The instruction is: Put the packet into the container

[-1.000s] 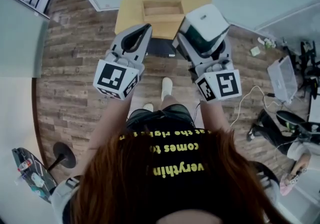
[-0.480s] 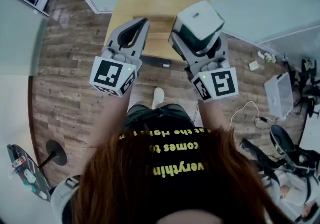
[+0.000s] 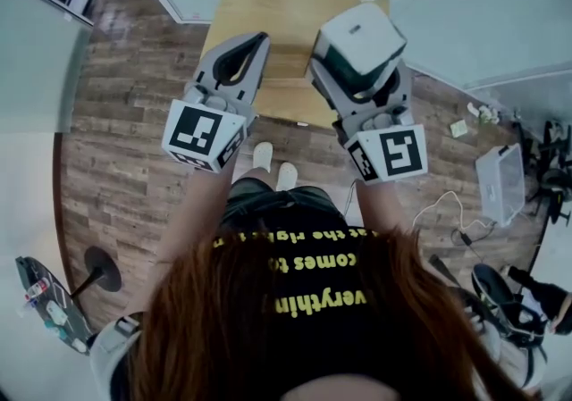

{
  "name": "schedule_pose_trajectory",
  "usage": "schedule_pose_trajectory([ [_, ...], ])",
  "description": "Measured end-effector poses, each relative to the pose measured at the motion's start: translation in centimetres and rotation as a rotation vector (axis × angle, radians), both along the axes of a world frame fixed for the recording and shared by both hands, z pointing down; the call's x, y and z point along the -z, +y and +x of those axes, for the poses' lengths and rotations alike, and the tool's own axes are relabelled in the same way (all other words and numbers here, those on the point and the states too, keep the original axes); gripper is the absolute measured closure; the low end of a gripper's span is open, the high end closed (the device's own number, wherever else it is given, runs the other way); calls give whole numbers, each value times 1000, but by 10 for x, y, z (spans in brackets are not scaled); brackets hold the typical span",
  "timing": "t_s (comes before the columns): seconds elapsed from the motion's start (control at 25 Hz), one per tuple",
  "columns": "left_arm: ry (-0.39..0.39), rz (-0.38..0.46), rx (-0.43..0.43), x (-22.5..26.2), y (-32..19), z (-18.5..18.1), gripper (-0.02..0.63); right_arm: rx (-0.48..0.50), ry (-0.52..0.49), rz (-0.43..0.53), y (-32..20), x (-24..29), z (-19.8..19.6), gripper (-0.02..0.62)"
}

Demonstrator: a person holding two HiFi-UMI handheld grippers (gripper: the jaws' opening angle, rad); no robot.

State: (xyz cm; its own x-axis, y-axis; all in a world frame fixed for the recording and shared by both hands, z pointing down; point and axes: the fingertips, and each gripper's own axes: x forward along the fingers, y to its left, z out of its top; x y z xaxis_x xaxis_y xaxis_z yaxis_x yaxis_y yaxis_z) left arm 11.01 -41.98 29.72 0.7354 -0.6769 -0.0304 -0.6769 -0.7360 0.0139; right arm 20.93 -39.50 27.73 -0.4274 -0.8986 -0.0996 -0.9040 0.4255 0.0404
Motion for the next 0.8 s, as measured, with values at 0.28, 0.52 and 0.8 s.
schedule_pose_trajectory([
  [0.28, 3, 6, -50, 0, -43, -5, 606, -42, 3, 1, -36, 2, -7, 183],
  [0.52, -1, 20, -93, 4, -62, -8, 606, -106, 0, 5, -48, -2, -5, 183],
  [0.8, 2, 10, -74, 2, -74, -8, 606, -90, 4, -16, -61, -6, -5, 183],
])
